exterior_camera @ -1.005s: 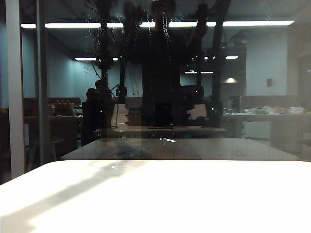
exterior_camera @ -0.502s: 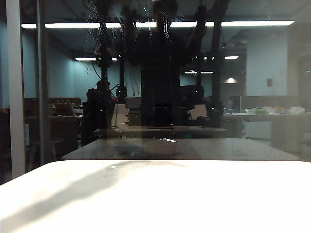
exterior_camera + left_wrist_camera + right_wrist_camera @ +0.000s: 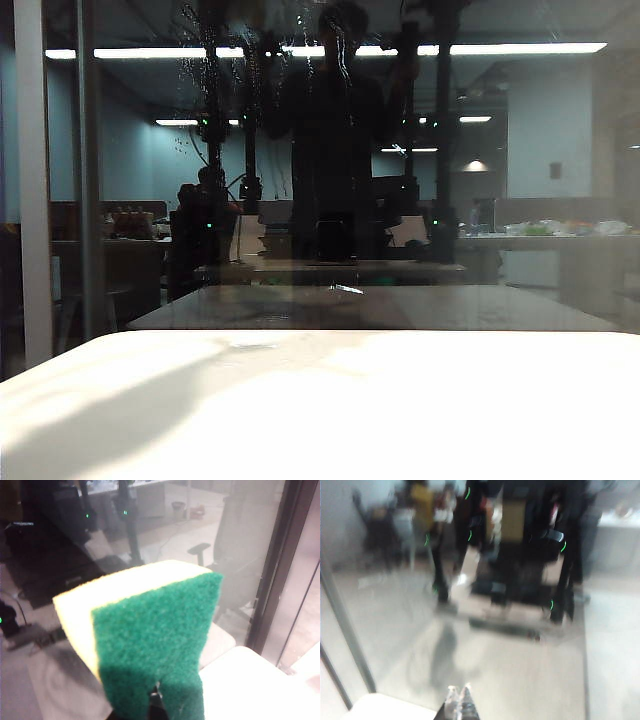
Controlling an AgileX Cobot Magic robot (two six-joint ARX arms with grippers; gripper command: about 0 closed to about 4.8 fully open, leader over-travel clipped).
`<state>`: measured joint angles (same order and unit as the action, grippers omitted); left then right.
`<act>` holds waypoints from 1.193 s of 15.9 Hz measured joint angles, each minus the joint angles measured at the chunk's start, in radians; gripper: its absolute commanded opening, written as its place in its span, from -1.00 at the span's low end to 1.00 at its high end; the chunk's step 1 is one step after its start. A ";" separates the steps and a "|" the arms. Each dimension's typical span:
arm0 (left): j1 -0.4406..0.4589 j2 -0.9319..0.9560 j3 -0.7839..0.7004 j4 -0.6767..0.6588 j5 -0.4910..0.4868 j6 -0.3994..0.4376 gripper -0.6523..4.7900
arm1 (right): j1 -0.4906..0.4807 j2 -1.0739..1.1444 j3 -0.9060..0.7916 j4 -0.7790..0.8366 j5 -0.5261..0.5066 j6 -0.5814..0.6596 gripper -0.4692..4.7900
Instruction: Reach upward to find where there is water on the glass, pick up the sponge from the table, dry the water, and finally place the sponge back on the table.
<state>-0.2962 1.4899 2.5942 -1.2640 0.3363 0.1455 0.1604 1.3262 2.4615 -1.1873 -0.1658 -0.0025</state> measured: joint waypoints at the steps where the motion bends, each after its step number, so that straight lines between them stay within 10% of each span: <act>1: 0.000 -0.023 -0.040 -0.047 -0.012 0.000 -0.78 | 0.026 -0.039 -0.087 -0.003 0.039 -0.017 -0.84; 13: 0.000 -0.715 -1.147 0.299 -0.050 -0.073 -0.78 | 0.032 -0.456 -0.692 0.190 0.146 -0.048 -0.84; 19: 0.000 -0.828 -1.410 0.354 -0.048 -0.100 -0.78 | 0.032 -0.685 -1.137 0.390 0.191 0.014 -0.84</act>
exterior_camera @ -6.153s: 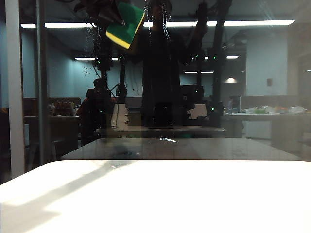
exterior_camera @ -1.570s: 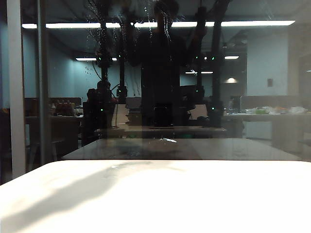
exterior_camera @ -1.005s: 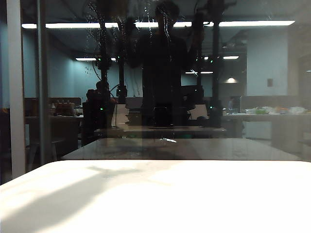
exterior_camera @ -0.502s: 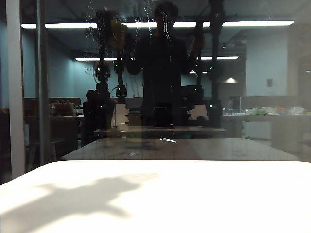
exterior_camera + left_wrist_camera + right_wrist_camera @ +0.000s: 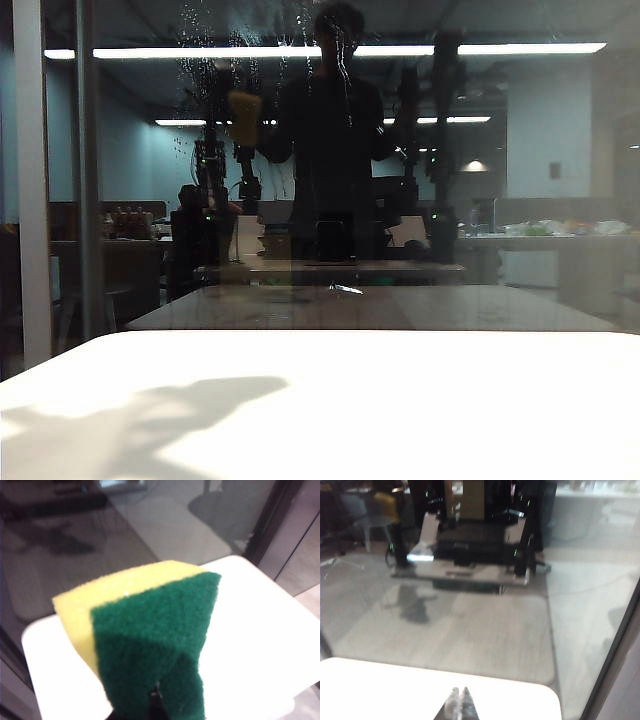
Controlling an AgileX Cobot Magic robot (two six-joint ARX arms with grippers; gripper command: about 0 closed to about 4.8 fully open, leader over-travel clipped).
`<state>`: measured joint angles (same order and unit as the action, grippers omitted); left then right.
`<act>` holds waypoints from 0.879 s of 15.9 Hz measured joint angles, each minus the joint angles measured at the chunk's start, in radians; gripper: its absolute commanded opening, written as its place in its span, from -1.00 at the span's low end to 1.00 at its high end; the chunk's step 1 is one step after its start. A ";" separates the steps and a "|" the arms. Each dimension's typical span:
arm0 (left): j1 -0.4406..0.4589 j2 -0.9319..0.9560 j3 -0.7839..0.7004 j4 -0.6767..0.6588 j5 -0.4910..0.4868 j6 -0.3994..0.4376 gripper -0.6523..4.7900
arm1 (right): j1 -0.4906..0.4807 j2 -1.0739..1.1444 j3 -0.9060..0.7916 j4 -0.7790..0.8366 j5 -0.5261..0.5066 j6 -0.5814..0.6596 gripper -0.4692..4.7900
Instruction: Reach upward to find where there is water on the glass, pick up the sponge from the table, dry the water, and finally place the sponge back on the table.
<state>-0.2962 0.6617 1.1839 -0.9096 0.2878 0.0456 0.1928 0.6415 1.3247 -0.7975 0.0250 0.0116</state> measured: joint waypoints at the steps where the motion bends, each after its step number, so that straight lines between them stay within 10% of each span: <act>1: 0.000 -0.005 -0.033 0.010 0.002 -0.014 -0.78 | 0.000 -0.025 -0.063 0.028 0.000 0.002 -0.84; 14: 0.000 -0.098 -0.657 0.444 0.133 -0.185 -0.78 | 0.000 -0.139 -0.528 0.330 0.001 0.006 -0.84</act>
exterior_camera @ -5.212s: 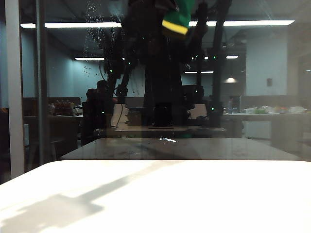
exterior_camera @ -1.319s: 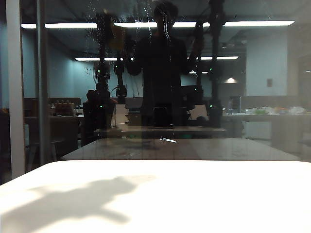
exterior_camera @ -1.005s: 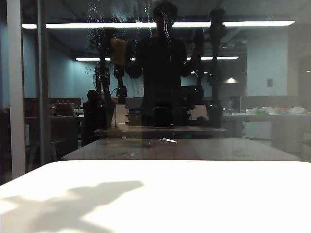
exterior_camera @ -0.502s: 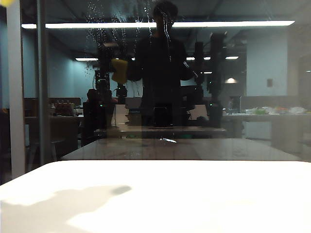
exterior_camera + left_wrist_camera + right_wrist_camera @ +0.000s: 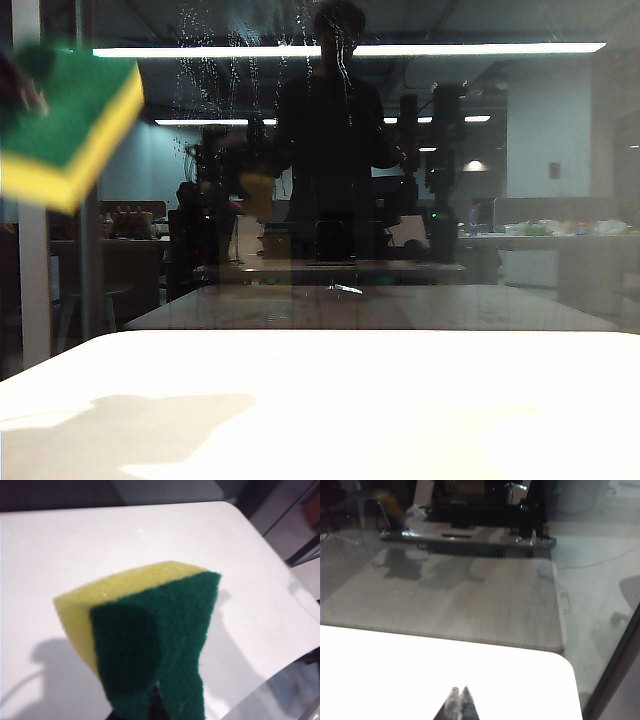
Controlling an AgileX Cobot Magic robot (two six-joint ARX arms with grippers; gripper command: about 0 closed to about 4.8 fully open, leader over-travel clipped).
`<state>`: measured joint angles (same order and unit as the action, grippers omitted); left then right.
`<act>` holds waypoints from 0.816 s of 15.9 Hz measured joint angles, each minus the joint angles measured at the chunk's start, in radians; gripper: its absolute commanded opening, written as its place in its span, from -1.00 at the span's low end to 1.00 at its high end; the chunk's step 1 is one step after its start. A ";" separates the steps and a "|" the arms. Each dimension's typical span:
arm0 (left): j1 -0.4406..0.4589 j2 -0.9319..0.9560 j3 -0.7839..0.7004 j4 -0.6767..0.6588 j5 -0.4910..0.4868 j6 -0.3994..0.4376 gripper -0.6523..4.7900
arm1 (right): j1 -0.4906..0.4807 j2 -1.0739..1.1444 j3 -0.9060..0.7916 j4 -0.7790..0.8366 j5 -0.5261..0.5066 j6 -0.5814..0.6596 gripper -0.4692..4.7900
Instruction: Reach upward to find where there is water on the glass, pick up the sponge from the table, dry the water, and finally place the sponge back on the table.
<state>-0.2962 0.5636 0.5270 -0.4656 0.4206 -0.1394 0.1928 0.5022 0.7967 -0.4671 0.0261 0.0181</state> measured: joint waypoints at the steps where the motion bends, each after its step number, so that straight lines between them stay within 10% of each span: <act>1: 0.000 -0.001 -0.057 0.063 0.016 -0.031 -0.78 | 0.000 0.000 -0.009 0.008 0.000 0.000 -0.84; 13: 0.000 0.026 -0.298 0.313 -0.049 -0.255 -0.78 | 0.000 0.018 -0.182 0.147 0.000 0.004 -0.84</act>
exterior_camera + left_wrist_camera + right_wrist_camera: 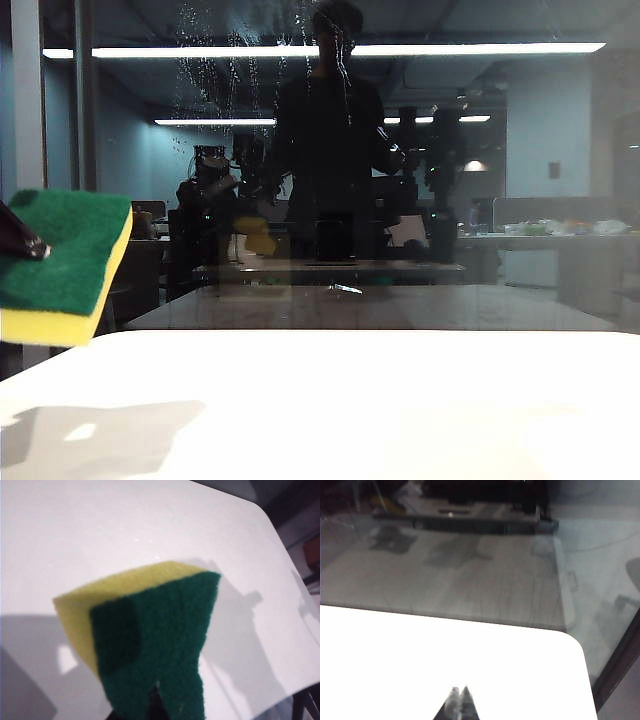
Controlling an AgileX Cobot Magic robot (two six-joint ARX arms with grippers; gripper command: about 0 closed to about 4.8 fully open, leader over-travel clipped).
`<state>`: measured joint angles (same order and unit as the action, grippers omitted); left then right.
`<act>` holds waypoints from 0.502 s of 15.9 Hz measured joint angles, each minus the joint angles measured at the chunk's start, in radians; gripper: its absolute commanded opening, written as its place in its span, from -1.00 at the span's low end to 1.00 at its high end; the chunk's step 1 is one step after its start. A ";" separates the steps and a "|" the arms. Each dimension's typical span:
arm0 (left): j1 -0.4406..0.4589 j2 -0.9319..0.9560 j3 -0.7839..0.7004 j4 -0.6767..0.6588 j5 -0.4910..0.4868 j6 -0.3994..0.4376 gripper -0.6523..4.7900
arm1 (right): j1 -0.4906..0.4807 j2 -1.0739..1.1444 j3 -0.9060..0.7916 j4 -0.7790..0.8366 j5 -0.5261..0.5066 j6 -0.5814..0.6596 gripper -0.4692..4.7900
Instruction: Reach upward to find where there is water on the glass, pick up the sponge from the table, dry the water, and finally place the sponge back on the table.
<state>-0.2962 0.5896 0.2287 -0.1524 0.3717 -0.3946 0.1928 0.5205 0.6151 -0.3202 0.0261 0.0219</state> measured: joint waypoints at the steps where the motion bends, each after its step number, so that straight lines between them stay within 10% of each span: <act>1: 0.000 0.026 0.000 0.012 -0.013 -0.003 -0.78 | 0.000 0.007 0.000 0.009 0.000 0.000 -0.84; 8: 0.000 0.426 0.002 0.296 0.066 -0.072 -0.78 | 0.000 0.019 0.000 0.036 0.000 0.000 -0.84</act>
<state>-0.2962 1.0153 0.2302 0.1440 0.4374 -0.4671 0.1928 0.5400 0.6155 -0.2840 0.0261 0.0219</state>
